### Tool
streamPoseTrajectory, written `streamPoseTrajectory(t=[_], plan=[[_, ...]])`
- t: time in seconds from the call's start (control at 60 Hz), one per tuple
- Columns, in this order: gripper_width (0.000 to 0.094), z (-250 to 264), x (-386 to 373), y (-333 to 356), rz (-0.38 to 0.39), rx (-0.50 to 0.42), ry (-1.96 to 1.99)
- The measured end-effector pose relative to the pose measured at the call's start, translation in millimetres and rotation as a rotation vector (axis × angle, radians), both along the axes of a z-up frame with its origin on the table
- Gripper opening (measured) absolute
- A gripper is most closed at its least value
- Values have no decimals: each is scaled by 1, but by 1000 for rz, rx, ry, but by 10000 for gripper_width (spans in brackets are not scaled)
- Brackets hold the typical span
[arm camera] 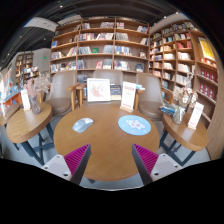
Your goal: Arrange mouse
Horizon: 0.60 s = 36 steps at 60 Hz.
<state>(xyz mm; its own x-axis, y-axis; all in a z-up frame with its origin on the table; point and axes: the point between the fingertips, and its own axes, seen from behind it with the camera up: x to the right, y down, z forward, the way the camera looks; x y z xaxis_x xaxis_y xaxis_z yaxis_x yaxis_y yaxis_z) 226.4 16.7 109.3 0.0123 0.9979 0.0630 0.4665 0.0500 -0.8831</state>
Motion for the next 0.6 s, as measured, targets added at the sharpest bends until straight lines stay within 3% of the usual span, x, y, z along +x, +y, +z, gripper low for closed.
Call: streamPoseTrajectory(t=[0.4, 0.6], plan=[[853, -17, -18, -148, 147, -46, 4], [852, -44, -72, -171, 136, -38, -12]])
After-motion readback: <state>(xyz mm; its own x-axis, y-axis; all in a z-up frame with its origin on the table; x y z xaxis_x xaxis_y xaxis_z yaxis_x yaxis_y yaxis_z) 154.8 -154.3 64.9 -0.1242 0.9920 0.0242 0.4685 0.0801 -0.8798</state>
